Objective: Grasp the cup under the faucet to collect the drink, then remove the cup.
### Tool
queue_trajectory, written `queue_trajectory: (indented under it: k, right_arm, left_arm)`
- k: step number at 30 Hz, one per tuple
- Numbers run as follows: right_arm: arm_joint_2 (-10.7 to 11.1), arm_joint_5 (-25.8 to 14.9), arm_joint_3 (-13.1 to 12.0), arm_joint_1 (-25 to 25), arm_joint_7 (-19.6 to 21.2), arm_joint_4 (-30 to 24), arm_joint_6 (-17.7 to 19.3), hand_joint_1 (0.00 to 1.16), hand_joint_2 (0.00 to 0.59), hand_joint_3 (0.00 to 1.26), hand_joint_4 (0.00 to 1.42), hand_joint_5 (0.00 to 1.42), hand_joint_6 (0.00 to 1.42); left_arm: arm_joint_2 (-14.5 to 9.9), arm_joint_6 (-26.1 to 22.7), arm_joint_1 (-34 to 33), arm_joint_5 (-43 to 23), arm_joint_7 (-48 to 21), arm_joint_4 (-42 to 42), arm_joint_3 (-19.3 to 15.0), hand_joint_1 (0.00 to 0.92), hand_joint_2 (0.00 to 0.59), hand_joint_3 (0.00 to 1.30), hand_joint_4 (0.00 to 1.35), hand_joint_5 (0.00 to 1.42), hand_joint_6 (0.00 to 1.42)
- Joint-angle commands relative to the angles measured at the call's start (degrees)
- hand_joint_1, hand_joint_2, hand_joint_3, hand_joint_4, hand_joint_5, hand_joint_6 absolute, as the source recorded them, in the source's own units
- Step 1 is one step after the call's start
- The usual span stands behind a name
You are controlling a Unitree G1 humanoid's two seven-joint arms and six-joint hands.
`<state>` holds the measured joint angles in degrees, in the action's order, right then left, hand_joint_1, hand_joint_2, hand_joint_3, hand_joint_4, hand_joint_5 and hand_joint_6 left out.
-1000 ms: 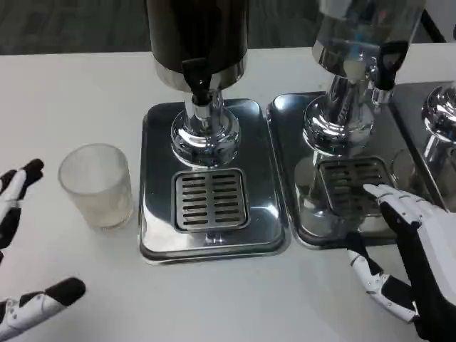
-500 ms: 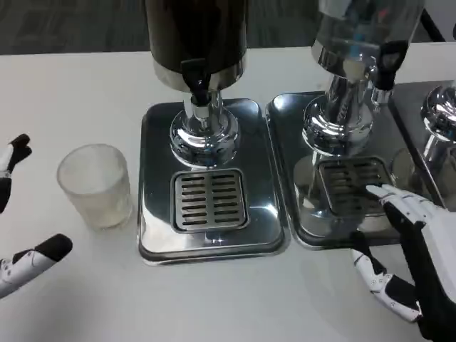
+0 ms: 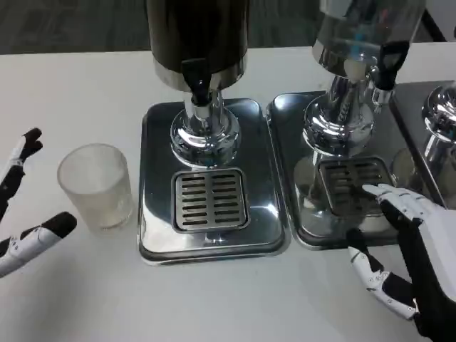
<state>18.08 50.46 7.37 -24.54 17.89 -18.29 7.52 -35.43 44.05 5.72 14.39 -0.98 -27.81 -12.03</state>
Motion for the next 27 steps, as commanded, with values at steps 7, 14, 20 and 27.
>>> queue_trajectory:
  k: [7, 14, 20, 27]
  right_arm:
    - [-1.6, 1.2, 1.0, -0.3, 0.5, -1.2, -0.9, 0.43, 0.443, 0.35, 0.27, 0.26, 0.34]
    - [-2.6, 2.0, 1.5, -0.5, 1.0, -0.8, -1.1, 0.43, 0.443, 0.38, 0.28, 0.26, 0.34]
    - [-2.9, 2.3, 1.8, -0.6, 1.2, -0.8, -1.2, 0.43, 0.443, 0.39, 0.28, 0.26, 0.34]
    - [-2.7, 2.3, 1.9, -0.8, 0.9, -1.1, -1.3, 0.43, 0.443, 0.40, 0.28, 0.27, 0.34]
  left_arm:
    - [-3.0, -1.7, -7.2, 3.9, 0.8, -8.4, 3.7, 0.000, 0.000, 0.00, 0.00, 0.01, 0.13]
    - [-4.2, -0.1, -11.4, 6.0, 3.6, -15.7, 5.7, 0.000, 0.000, 0.00, 0.00, 0.05, 0.14]
    - [-4.7, 1.0, -13.9, 8.1, 6.5, -19.6, 7.9, 0.000, 0.000, 0.00, 0.00, 0.07, 0.16]
    - [-5.0, 1.0, -16.6, 9.7, 8.0, -22.9, 10.5, 0.000, 0.000, 0.00, 0.00, 0.07, 0.16]
